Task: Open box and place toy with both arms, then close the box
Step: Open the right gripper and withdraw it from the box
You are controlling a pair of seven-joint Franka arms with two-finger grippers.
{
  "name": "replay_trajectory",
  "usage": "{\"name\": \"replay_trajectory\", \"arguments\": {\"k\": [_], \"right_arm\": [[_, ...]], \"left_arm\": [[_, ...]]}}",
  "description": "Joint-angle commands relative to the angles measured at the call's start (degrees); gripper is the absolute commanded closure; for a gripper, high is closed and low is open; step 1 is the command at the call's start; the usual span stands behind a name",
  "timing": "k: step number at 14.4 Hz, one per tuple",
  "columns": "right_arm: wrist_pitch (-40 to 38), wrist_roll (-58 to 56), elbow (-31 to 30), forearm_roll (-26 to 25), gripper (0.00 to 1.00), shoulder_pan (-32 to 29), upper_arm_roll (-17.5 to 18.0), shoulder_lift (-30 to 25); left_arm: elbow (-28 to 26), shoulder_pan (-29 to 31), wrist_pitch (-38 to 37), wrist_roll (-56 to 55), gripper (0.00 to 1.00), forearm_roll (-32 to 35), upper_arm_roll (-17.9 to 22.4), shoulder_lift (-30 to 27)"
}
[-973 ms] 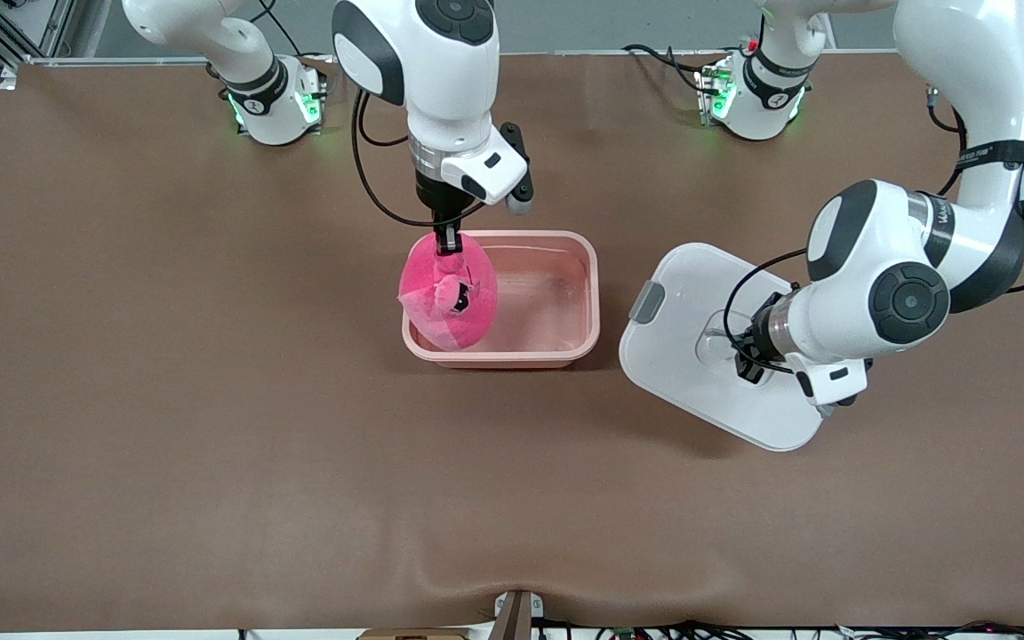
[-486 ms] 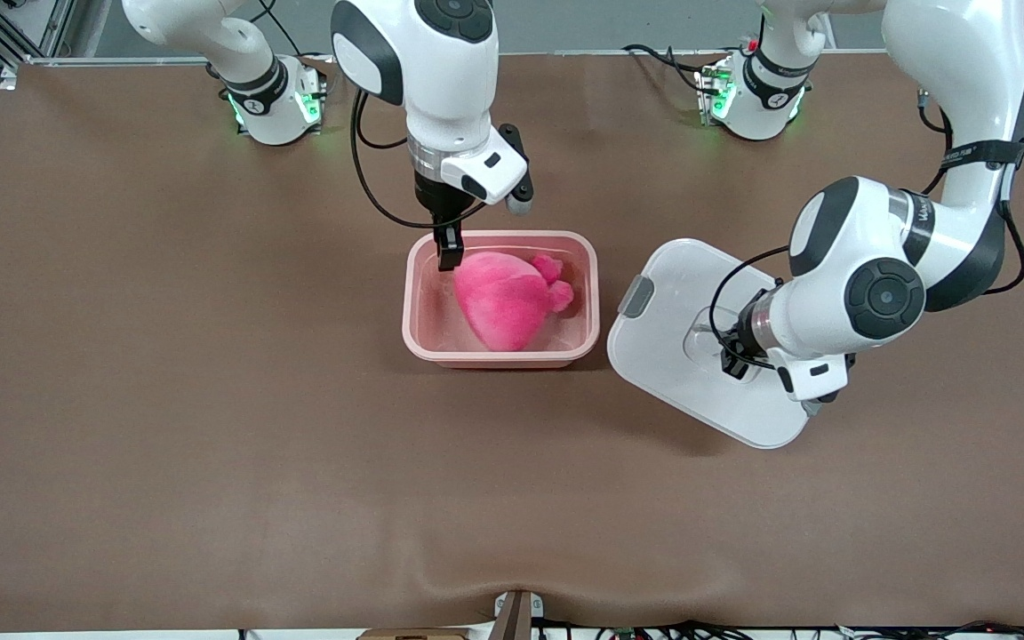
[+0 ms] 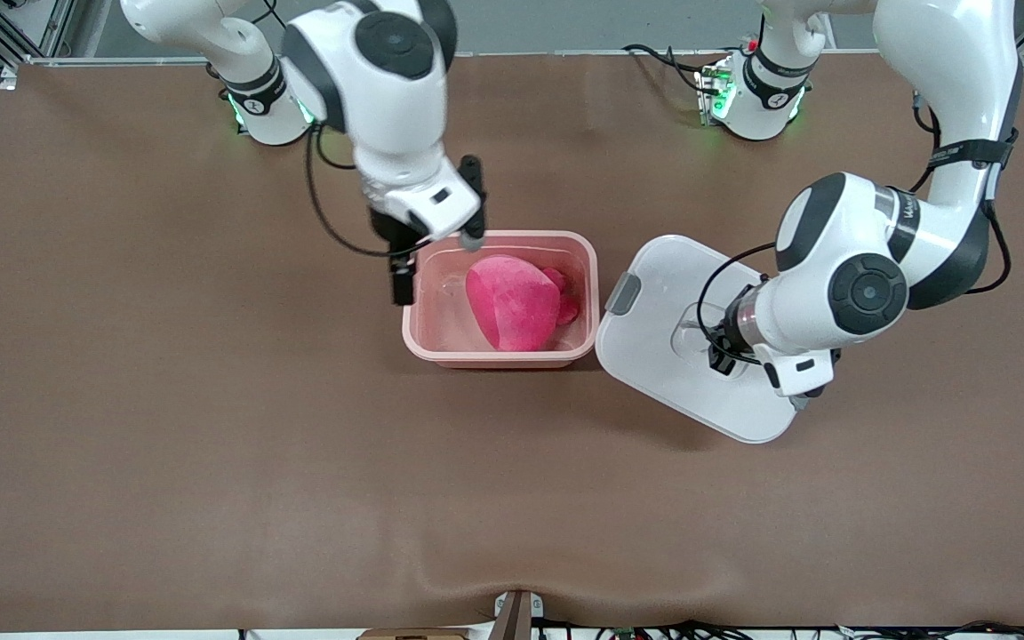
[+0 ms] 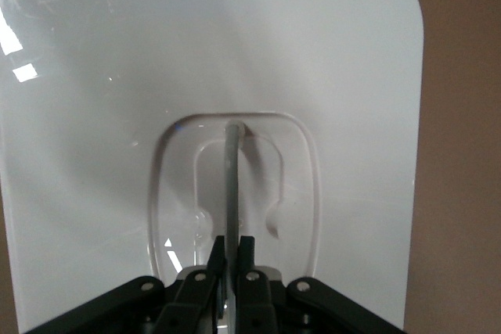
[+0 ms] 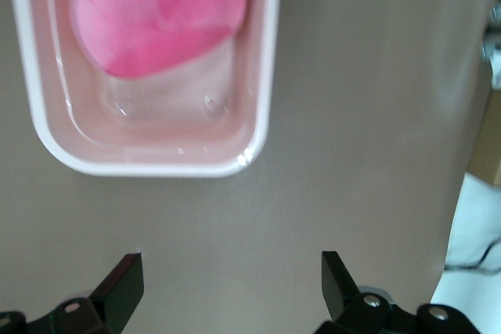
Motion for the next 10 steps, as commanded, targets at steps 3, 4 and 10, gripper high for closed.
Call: {"name": "replay_trajectory", "arguments": {"k": [3,4,10], "right_arm": [[-6.1,5.4,-1.0,-0.2,0.00,-7.8,0.9,-5.3],[-6.9,5.6,-1.1,-0.3,0.00,-8.7,0.7,-5.9],[-11.1,14.1,-0.9,0.4,0.00,-21.2,1.4,-10.3]], "left_arm": [[0.7,-4.8,0.0,-6.3,1.00,-1.1,0.1,-1.9],[0.7,-5.6,0.0,-8.7,1.00,-1.0,0.1,-2.2],[0.6,-10.9,6.7,-26.4,1.00,-0.2,-1.2,-2.8]]}}
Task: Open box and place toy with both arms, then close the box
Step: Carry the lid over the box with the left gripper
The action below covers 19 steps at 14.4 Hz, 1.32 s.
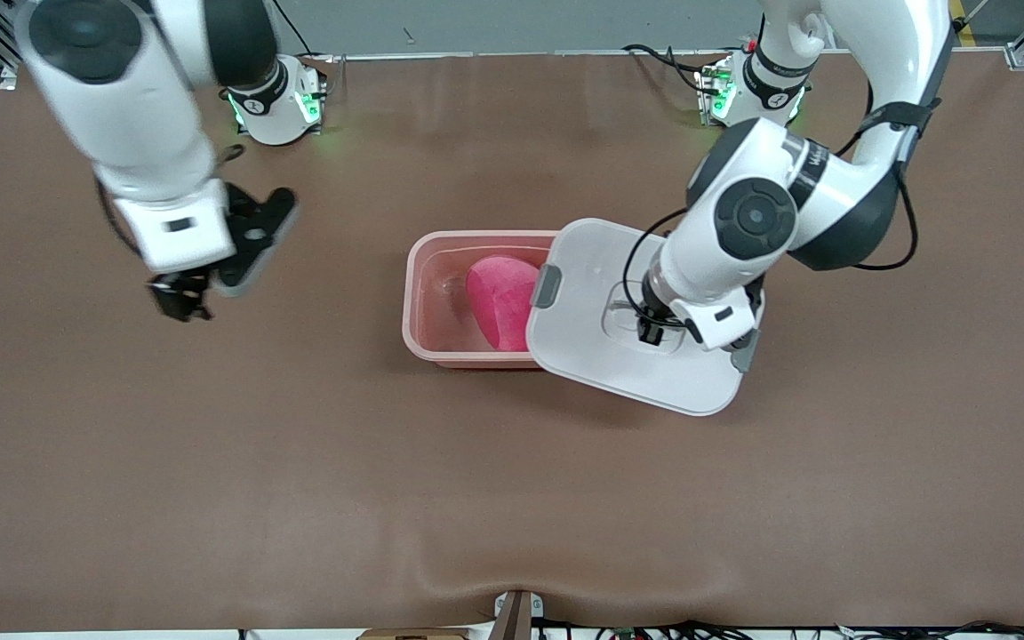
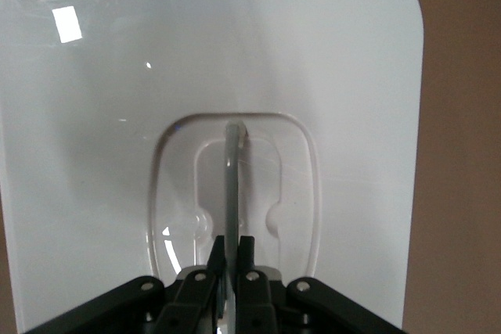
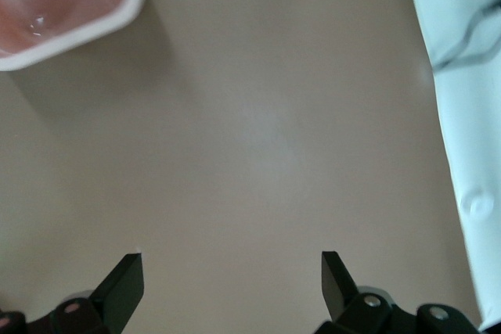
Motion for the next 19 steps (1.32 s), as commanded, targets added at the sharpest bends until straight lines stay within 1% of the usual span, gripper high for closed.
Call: {"name": "replay_trajectory", "arguments": {"k": [1,3,5,8,10,11,12,13,15,17,19], "right_arm": [[-4.4,9.6,-0.5,1.4,0.00,-6.4,1.8,-1.9],[-7.1,19.8,0.0,5.4,0.00,-10.8,1.6,-2.9],[-7.6,28.1,-0.4,9.4,0.00,-15.9,1.6,-4.5],[-8.4,33.1,-0.5,11.3,0.00,-20.6,1.6,-5.5],[-8.3,39.5,-0.8,12.4,0.00,-23.6,1.6,-5.6],[-8.6,41.5,-1.9,12.4,0.00,-24.0,1.6,-6.5],[-8.2,41.4,-5.0,12.4,0.00,-24.5,1.6,-8.8],[-8.3,41.3,-6.0,12.5,0.00,-26.2,1.7,-9.4],[-9.1,40.5,-5.8,14.1,0.00,-28.8,2.1,-9.0],[-10.3,40.1,-5.1,14.7,0.00,-30.6,3.8,-8.4],[-10.4,40.1,-4.0,14.6,0.00,-29.7,4.0,-7.8]], "left_arm": [[-0.6,-2.9,3.7,-7.8,1.00,0.1,0.2,-1.0],[-0.7,-5.1,5.4,-12.6,1.00,2.0,0.2,-0.7],[-0.7,-7.1,6.2,-16.7,1.00,4.3,0.2,-0.6],[-0.7,-10.2,6.2,-22.0,1.00,6.9,0.2,-0.6],[-0.7,-12.4,6.5,-25.3,1.00,8.5,0.2,-0.5],[-0.7,-13.8,7.5,-27.8,1.00,10.0,0.2,-0.4],[-0.7,-14.8,8.0,-30.5,1.00,11.8,0.2,-0.3],[-0.7,-15.9,8.7,-33.0,1.00,13.3,0.2,0.3],[-0.6,-17.8,10.7,-37.1,1.00,14.0,0.2,1.1],[-0.6,-19.5,11.3,-40.2,1.00,16.1,0.2,2.1],[-0.5,-20.4,11.5,-44.5,1.00,20.2,0.2,3.7]]}}
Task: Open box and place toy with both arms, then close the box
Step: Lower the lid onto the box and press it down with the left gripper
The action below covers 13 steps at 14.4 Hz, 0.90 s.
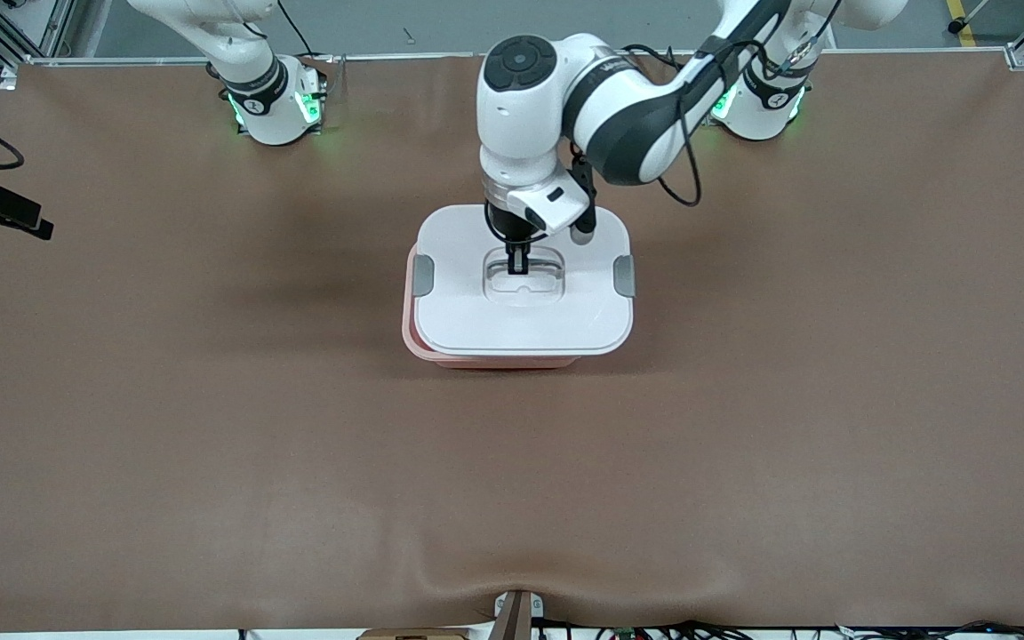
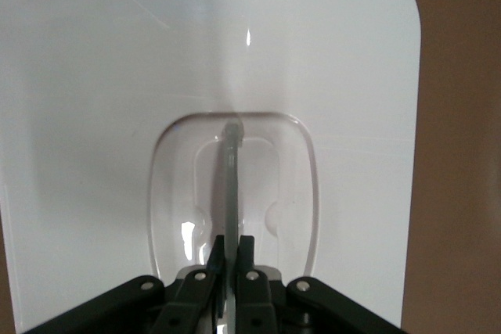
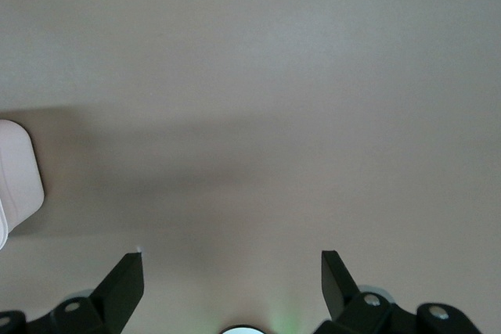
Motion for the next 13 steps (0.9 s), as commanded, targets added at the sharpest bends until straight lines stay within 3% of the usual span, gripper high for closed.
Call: {"name": "replay_trajectory", "arguments": {"k": [1,13], "right_arm": [[-0.4,0.3,0.1,1.1,0.00,-0.6,2.0,-0.1],[1.4,0.3,1.3,1.1,0.00,0.4,2.0,1.4]], "left_arm": [[0.2,-1.9,1.7,-6.0,1.00,6.1,0.2,2.1],[1.9,-5.8,3.3,-12.8,1.00,12.0,0.9,5.8]]}}
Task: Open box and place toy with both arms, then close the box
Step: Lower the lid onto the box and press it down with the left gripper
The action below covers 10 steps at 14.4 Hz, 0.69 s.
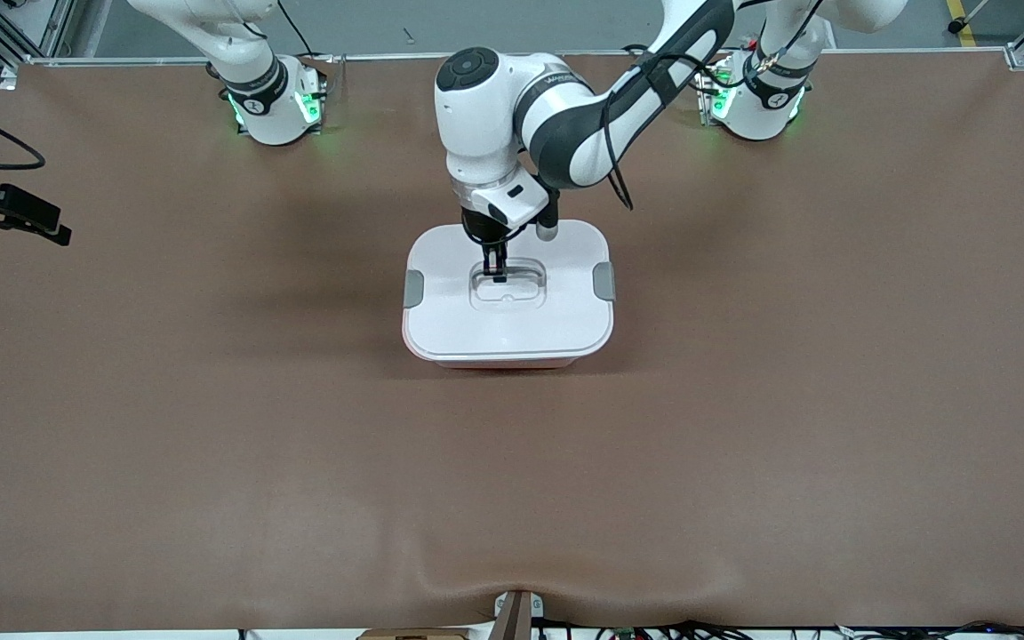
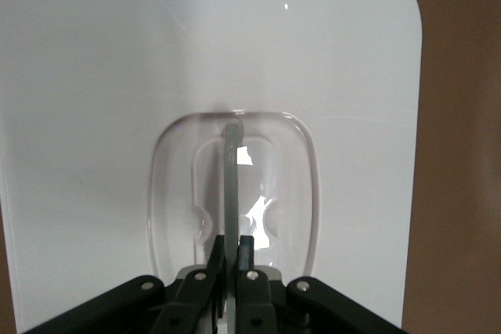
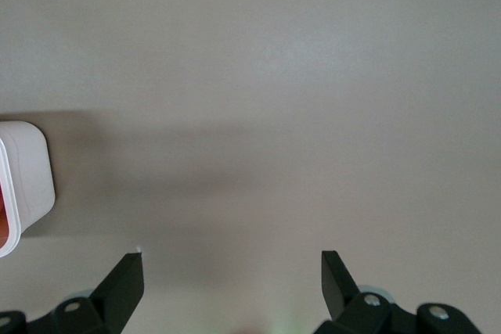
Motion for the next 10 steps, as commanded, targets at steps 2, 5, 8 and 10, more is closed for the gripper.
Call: {"name": "replay_trajectory", "arguments": {"k": [2,5,8,10], "right_arm": [[-0.1,0.2,1.1,1.0,0.00,-0.2,-0.1,1.1],[0.0,0.2,1.2,1.0,0.00,-0.2,-0.1,1.1],[-0.2,0.3,4.1,1.2,0.00,-0.3,-0.2,1.0],[-0.5,0.3,4.2,1.1,0.00,-0.3,-0.2,0.9]], "left_arm": [[1.6,-1.7,0.3,-5.5,1.00,2.6,0.6,1.4],[1.6,-1.7,0.8,-5.5,1.00,2.7,0.6,1.8],[1.6,-1.8,1.2,-5.5,1.00,2.7,0.6,2.3],[1.6,-1.8,1.5,-5.5,1.00,2.8,0.7,2.7]]}}
